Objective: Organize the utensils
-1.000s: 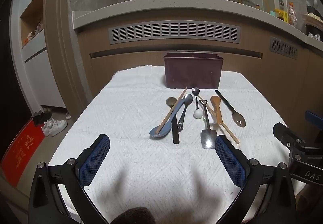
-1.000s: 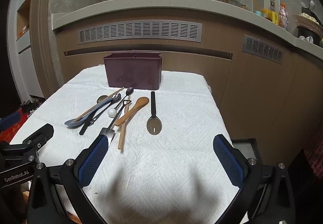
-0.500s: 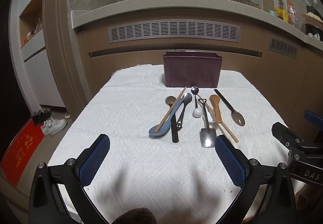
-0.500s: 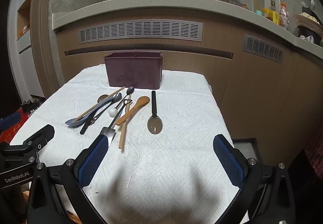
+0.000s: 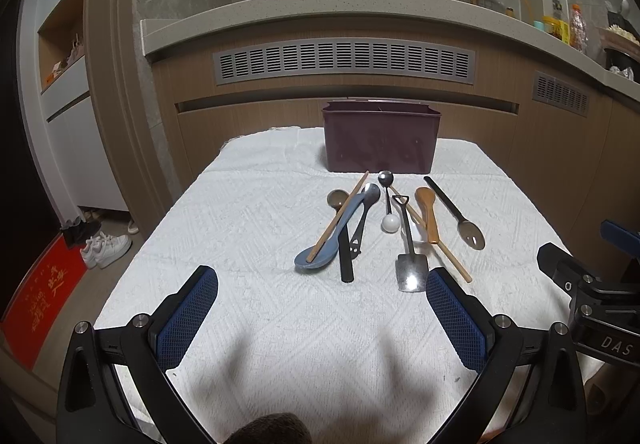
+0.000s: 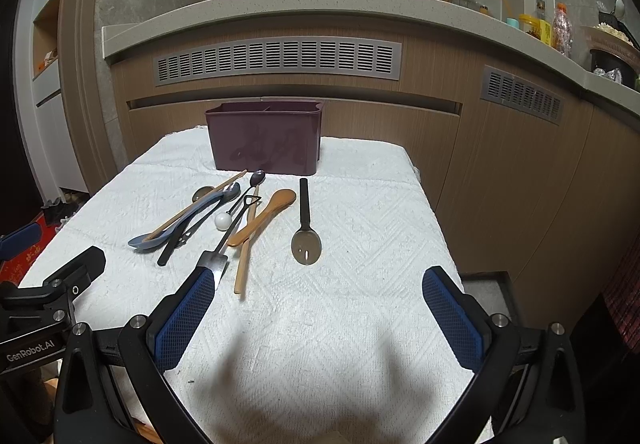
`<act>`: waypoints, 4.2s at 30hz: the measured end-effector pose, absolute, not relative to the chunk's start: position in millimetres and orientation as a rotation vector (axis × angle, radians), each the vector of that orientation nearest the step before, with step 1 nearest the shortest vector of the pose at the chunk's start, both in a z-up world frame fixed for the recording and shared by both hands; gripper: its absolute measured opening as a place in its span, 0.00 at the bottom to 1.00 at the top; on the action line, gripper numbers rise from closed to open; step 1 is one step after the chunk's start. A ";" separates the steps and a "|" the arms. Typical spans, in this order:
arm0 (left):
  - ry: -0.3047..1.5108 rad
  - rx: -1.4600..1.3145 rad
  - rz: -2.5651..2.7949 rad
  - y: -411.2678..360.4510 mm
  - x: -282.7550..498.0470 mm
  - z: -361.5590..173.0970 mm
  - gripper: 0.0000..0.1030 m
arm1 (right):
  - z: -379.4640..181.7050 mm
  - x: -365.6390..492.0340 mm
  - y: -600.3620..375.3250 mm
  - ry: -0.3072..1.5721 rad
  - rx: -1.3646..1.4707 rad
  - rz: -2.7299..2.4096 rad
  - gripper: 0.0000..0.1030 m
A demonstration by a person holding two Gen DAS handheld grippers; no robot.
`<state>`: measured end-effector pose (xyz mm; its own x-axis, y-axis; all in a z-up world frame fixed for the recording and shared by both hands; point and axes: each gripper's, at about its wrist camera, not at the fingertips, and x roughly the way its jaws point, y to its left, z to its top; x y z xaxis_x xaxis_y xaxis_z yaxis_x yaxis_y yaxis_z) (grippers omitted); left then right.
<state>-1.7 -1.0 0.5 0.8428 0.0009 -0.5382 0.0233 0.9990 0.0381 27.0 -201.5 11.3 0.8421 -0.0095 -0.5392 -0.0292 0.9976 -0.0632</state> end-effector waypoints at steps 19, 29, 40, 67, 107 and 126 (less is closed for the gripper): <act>0.570 0.043 -0.015 -2.5 -0.9 -2.8 1.00 | 10.0 28.1 -202.0 0.574 -0.066 0.014 1.00; 0.573 0.044 -0.015 -4.3 -0.5 -4.4 1.00 | 8.8 27.9 -201.8 0.582 -0.060 0.022 1.00; 0.574 0.044 -0.016 -4.6 -0.8 -5.1 1.00 | 8.3 28.4 -201.5 0.586 -0.059 0.024 1.00; 0.603 0.040 -0.014 -2.7 7.3 -10.8 1.00 | 6.6 35.8 -201.4 0.602 -0.063 0.035 1.00; 0.716 0.092 -0.068 51.9 186.1 -19.7 1.00 | -28.0 252.5 -160.8 0.929 -0.061 0.221 0.39; 0.766 0.029 -0.147 54.1 188.7 -35.9 1.00 | -55.4 283.5 -134.8 1.031 -0.162 0.097 0.28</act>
